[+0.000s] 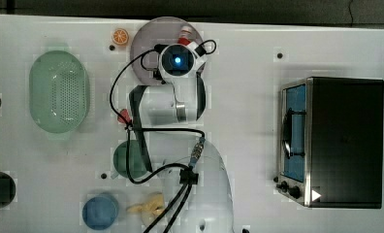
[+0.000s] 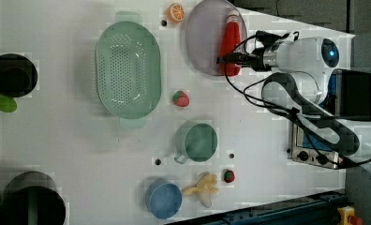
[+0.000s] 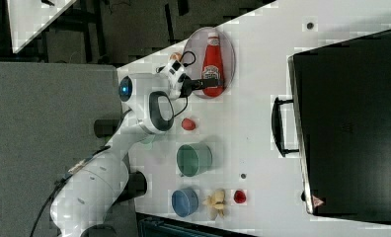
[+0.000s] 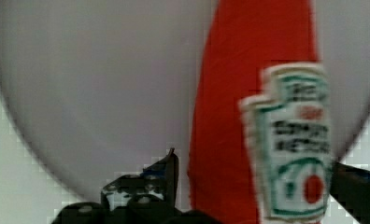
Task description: Pick ketchup from plate and place it on table.
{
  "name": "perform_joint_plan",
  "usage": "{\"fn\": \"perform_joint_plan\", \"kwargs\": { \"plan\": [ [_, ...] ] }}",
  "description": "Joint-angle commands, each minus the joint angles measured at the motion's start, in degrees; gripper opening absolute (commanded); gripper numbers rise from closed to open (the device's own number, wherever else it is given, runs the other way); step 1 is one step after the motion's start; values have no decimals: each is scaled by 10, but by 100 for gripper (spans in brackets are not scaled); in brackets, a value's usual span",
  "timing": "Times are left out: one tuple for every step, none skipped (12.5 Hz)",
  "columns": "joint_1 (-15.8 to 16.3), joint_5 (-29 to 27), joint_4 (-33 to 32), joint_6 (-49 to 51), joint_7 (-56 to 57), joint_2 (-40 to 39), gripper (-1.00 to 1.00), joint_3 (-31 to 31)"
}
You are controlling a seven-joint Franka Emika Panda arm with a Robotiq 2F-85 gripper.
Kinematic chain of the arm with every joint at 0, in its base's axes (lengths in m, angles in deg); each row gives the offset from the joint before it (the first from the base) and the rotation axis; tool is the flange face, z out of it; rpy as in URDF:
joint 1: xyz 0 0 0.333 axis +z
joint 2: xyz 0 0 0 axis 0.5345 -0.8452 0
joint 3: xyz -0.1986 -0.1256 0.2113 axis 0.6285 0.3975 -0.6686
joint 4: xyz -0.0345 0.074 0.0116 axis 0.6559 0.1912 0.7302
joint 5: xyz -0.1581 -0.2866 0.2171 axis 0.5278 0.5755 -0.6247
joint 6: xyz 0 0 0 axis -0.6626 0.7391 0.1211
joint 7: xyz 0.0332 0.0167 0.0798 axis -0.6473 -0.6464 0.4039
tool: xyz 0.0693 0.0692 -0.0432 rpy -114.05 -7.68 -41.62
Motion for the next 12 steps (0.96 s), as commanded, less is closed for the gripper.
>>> {"fn": "perform_joint_plan", "kwargs": {
  "plan": [
    [-3, -2, 6, -34, 25, -12, 100, 2],
    [-2, -2, 6, -39, 25, -15, 100, 1],
    [-1, -2, 5, -39, 25, -15, 100, 1],
    [-1, -2, 7, -40, 25, -14, 91, 1],
    [-2, -2, 8, -39, 25, -13, 68, 2],
    [-2, -2, 7, -40, 25, -13, 43, 2],
    [-2, -2, 7, -41, 25, -11, 30, 1],
    [-1, -2, 7, -41, 25, -10, 30, 0],
    [-1, -2, 8, -42, 24, -7, 30, 0],
    [-2, -3, 12, -42, 20, 2, 30, 0],
    [-3, -3, 16, -40, 14, 16, 30, 1],
    [-4, -4, 18, -34, 9, 35, 30, 1]
  ]
}}
